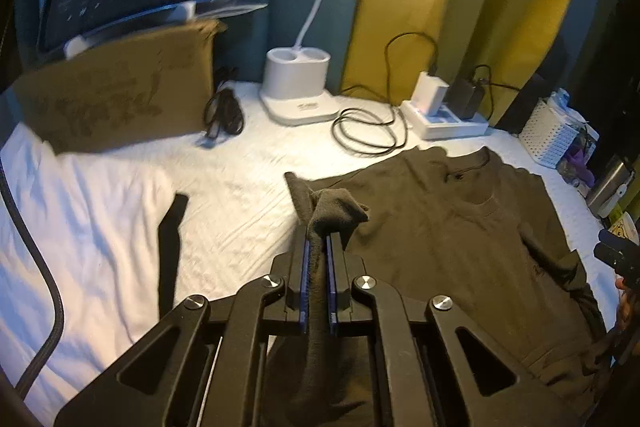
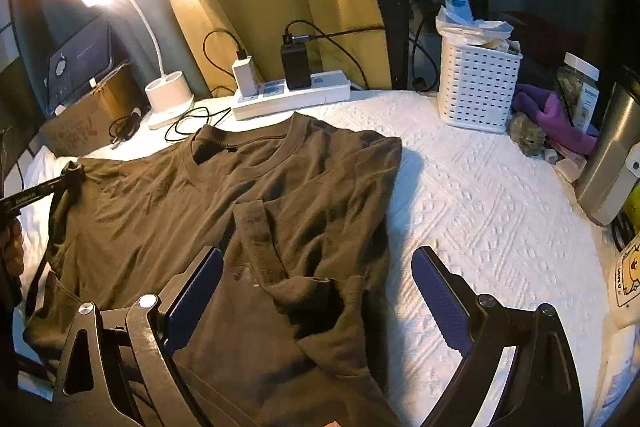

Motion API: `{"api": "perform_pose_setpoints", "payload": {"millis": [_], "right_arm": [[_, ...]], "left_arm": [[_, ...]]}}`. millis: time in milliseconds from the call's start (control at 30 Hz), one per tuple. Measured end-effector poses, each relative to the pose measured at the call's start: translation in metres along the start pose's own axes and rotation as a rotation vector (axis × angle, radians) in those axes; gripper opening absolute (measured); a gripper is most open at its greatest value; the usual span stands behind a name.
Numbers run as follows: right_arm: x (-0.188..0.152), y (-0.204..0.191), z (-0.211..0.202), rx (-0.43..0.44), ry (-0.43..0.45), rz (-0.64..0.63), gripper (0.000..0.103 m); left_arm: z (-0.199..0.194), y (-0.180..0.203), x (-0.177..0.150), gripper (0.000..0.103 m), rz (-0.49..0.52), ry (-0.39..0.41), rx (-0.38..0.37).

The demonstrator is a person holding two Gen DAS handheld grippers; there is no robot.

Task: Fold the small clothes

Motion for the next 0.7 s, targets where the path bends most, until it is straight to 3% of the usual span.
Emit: {"api": "perform_pose_setpoints", "payload": {"millis": [333, 700], "right_arm": [[-0.005, 0.025, -0.008, 0.015, 0.022, 0.042, 0.096], [-0.013, 0.05, -0.006, 0.022, 0.02, 0.08, 0.096]], "left_arm": [[0.015, 0.063, 0.025, 0.006, 0.122, -0.021, -0.052], [0.075, 0.118, 0.018, 0.007, 0.184, -0.196, -0.102]]}}
Point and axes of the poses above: each gripper's, at about its wrist camera, not at the fingertips, and z roughly the way its jaws point, y to its right, x to its top, the point moved 2 cm from there along z, roughly the way its jaws point, and after that the axes turned 7 degrees about z, right-handed, at the moved point
